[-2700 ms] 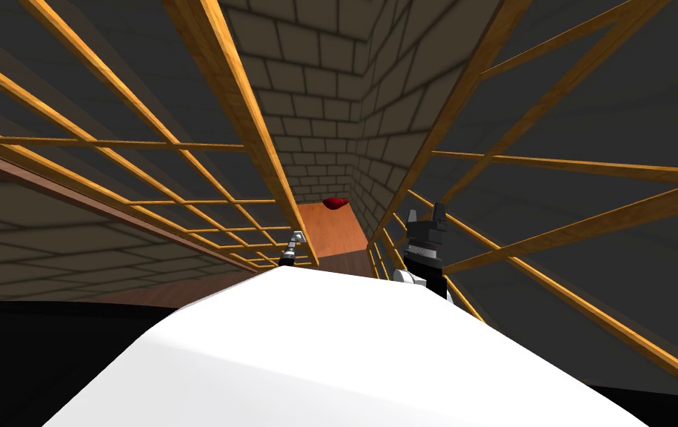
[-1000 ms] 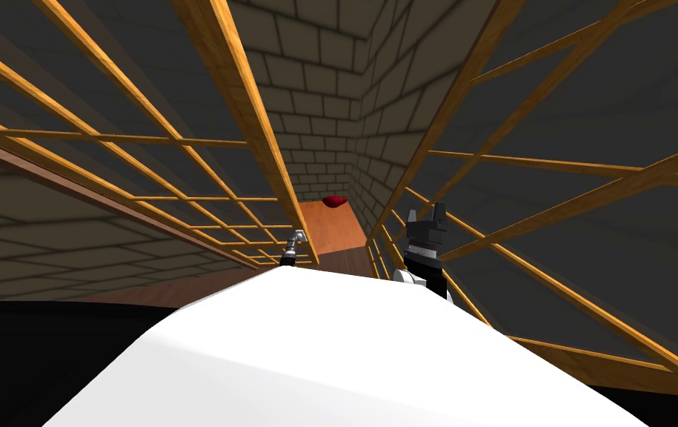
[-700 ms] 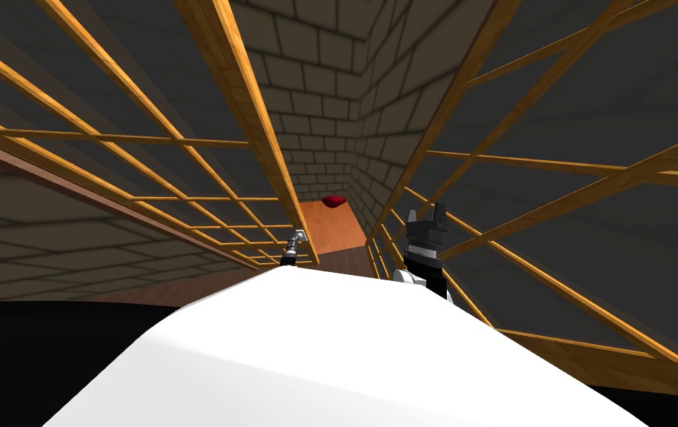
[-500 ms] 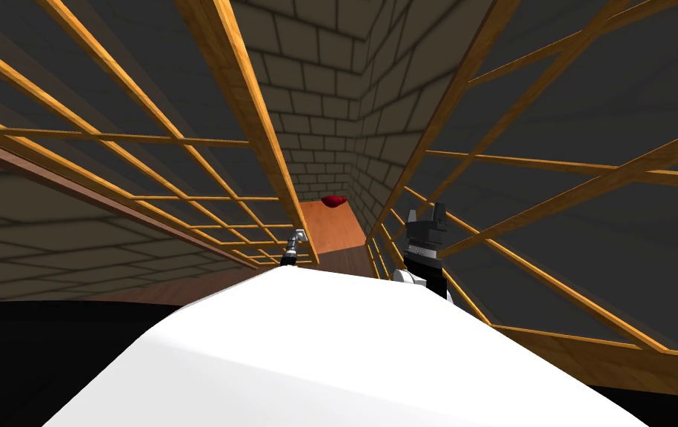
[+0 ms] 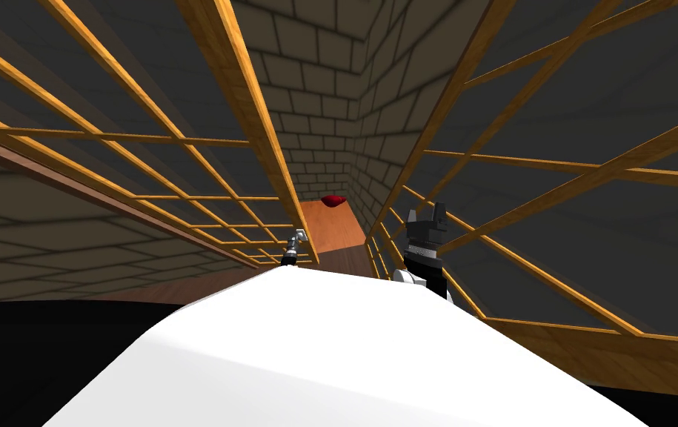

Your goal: Pull the door open

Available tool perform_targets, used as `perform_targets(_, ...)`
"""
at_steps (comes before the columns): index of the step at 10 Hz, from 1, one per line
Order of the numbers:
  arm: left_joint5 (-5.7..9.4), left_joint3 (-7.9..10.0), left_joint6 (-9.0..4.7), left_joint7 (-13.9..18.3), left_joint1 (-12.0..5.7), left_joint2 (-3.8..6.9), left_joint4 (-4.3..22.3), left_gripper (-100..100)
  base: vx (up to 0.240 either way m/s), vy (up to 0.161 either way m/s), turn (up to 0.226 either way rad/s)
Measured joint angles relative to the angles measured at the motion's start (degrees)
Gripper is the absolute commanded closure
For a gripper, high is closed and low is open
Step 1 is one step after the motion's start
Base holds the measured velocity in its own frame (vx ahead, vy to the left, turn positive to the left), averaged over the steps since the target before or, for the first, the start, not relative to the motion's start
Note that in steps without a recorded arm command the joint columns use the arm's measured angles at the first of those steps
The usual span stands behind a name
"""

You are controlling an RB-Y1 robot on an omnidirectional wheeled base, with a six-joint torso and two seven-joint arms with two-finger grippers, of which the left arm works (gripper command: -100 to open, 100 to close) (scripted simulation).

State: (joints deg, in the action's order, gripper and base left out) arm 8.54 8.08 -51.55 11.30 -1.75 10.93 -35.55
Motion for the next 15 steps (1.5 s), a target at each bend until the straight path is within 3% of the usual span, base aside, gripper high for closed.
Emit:
perform_targets(1, 0.07, -0.05, 1.81, 0.07, 1.39, -0.38, -3.15, 100, -0.025, 0.002, -0.035)
perform_targets(2, 0.49, -0.37, 2.31, 1.30, 1.31, -0.11, -3.25, 100, -0.027, 0.009, -0.014)
perform_targets(3, 0.79, -0.47, 1.23, 2.34, -0.08, 0.04, -0.69, 100, -0.014, 0.002, 0.001)
perform_targets(4, 0.87, -0.54, 1.00, 2.62, 0.00, -0.03, -0.75, 100, -0.006, 0.001, 0.019)
perform_targets(5, 0.91, -0.47, 0.99, 2.36, -0.15, -0.34, -0.69, -100, -0.033, 0.038, 0.019)
perform_targets(8, 2.67, -0.24, 0.08, 6.19, -1.00, 0.54, 0.26, -100, -0.062, 0.006, -0.065)
perform_targets(11, 4.23, -1.88, 0.98, 11.36, -0.82, -0.42, -0.46, -100, -0.064, -0.022, -0.052)
perform_targets(15, 6.22, -2.78, 1.26, 16.75, -0.84, -0.61, -0.92, -100, -0.060, 0.010, -0.047)
